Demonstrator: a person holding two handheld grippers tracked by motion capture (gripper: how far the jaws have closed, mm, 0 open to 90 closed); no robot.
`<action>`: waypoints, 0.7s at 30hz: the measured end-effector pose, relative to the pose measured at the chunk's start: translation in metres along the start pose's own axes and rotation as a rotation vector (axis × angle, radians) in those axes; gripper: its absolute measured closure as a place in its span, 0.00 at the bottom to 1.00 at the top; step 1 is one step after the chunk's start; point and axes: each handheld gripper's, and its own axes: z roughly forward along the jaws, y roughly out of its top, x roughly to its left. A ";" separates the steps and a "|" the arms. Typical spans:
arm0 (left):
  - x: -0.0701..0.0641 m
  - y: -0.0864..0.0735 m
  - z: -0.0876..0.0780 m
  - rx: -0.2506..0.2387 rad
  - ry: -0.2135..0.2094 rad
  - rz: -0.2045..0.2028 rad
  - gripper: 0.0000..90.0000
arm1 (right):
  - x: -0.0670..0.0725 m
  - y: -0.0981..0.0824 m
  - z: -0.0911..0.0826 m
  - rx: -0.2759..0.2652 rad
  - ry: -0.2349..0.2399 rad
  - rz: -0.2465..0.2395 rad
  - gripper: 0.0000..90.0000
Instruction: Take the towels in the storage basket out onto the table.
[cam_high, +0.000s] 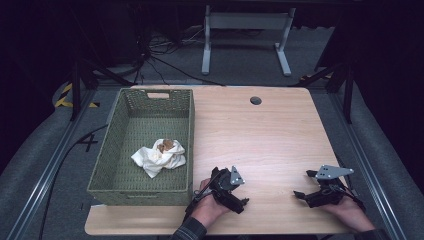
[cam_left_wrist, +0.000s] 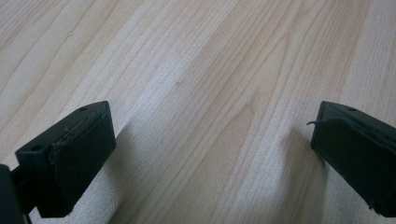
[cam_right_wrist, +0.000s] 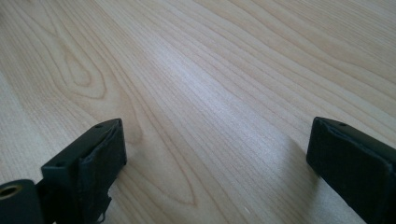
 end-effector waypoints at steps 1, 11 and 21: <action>0.000 0.000 0.000 0.004 0.002 -0.004 0.00 | 0.000 0.000 0.000 0.000 0.000 0.000 0.06; -0.001 0.004 -0.001 0.035 0.019 -0.015 0.01 | 0.000 -0.001 -0.001 0.002 -0.004 0.003 0.05; 0.002 0.010 -0.012 0.062 0.031 -0.033 0.01 | 0.000 -0.001 -0.001 0.002 -0.003 0.003 0.05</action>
